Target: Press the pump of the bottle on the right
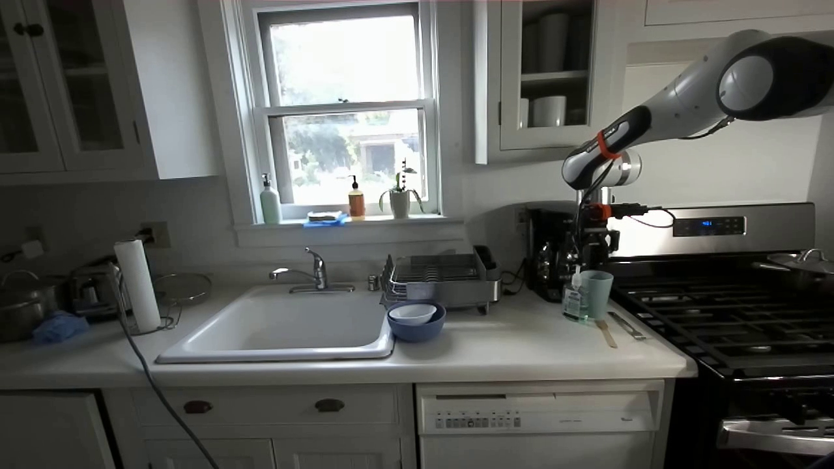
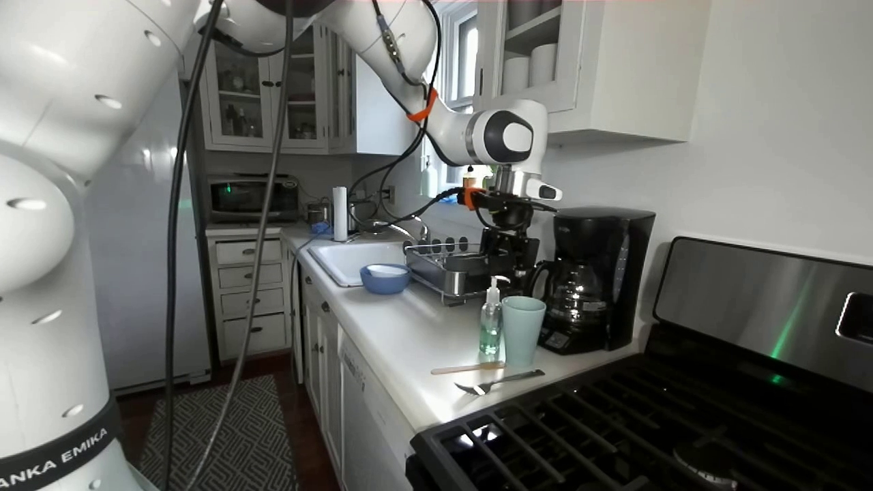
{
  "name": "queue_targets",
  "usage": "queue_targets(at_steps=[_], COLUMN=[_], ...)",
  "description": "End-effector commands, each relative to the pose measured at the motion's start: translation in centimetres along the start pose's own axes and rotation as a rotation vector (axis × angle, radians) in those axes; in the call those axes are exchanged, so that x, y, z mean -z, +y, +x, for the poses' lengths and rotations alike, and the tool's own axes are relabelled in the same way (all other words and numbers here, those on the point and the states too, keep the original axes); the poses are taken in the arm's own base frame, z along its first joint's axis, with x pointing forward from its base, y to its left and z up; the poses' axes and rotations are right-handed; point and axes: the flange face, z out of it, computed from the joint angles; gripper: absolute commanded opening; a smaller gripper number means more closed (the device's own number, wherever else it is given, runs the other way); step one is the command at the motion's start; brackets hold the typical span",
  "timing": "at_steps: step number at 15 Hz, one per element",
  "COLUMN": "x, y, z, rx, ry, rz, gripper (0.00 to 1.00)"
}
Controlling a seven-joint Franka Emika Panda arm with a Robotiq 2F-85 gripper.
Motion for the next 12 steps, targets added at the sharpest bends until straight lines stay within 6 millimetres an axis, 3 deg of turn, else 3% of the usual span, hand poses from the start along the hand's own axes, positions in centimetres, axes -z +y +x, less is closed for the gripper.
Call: queue_targets(at_steps=[1,6,12], x=[1.6,3.9,8.0], y=[0.9,1.6,2.9], z=[-1.1,-2.5,-6.3], rx=[0.005,0.014,0.047], ry=[-0.011,-0.044,-0.029], rz=[0.037,0.061,0.109], gripper=[1.0,1.0,1.0])
